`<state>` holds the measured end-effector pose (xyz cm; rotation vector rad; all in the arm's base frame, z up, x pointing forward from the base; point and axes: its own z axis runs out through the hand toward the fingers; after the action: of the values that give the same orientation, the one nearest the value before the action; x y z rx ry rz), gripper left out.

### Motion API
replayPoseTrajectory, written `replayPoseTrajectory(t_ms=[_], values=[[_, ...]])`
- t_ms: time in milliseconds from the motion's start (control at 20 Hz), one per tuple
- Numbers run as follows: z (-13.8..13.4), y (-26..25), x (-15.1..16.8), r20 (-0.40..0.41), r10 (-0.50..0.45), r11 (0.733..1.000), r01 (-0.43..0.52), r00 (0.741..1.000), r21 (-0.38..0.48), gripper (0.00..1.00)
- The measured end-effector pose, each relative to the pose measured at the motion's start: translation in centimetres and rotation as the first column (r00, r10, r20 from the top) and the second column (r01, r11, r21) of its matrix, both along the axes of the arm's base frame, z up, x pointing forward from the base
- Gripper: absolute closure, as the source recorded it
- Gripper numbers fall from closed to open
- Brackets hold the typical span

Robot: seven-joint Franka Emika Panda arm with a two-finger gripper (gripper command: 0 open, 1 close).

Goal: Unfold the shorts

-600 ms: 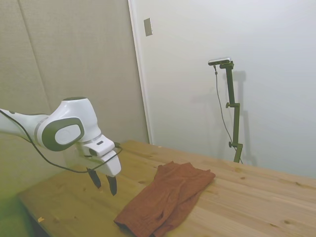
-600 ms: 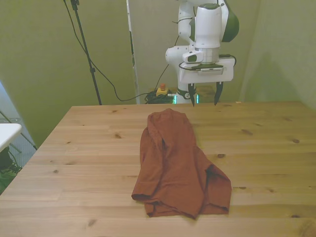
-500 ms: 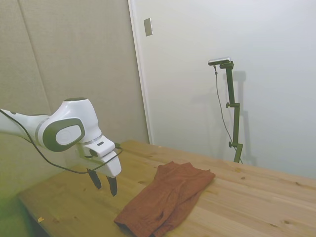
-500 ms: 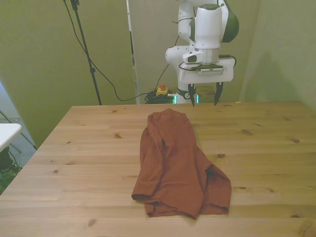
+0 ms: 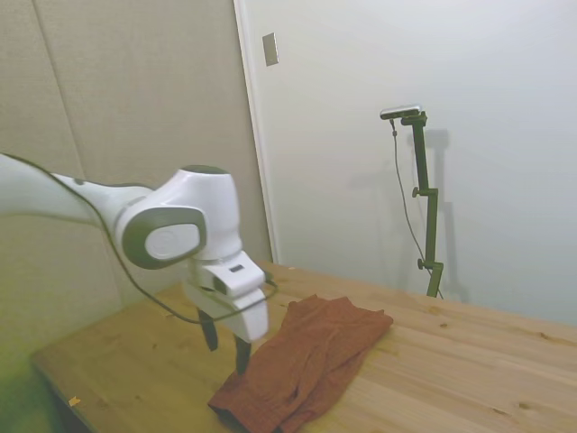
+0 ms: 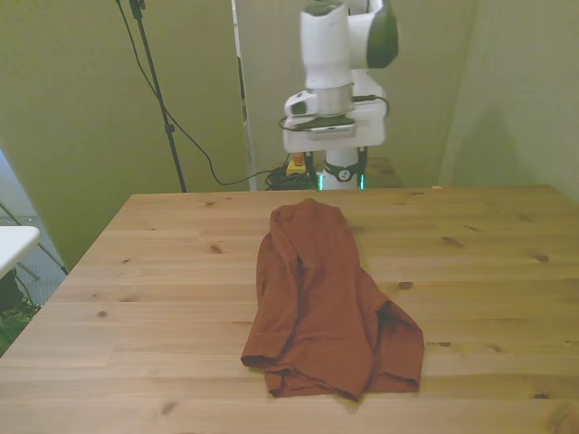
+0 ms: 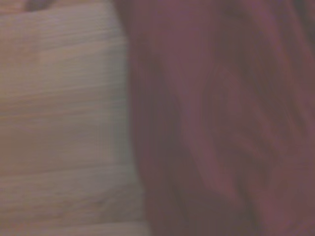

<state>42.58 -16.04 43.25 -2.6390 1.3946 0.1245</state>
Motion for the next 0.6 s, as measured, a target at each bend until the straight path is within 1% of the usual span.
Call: replayPoseTrajectory(t_ms=[150, 300, 600], values=[[-2.3, -4.8, 0.8, -0.067, 0.0, 0.996, 0.006, 0.998, 0.091, 0.0], [-3.5, -7.1, 1.8, -0.112, -0.002, 0.993, 0.014, 0.994, 0.113, 0.0], [-5.5, -8.6, 2.5, -0.141, 0.013, 0.989, 0.009, 0.99, 0.15, 0.0]])
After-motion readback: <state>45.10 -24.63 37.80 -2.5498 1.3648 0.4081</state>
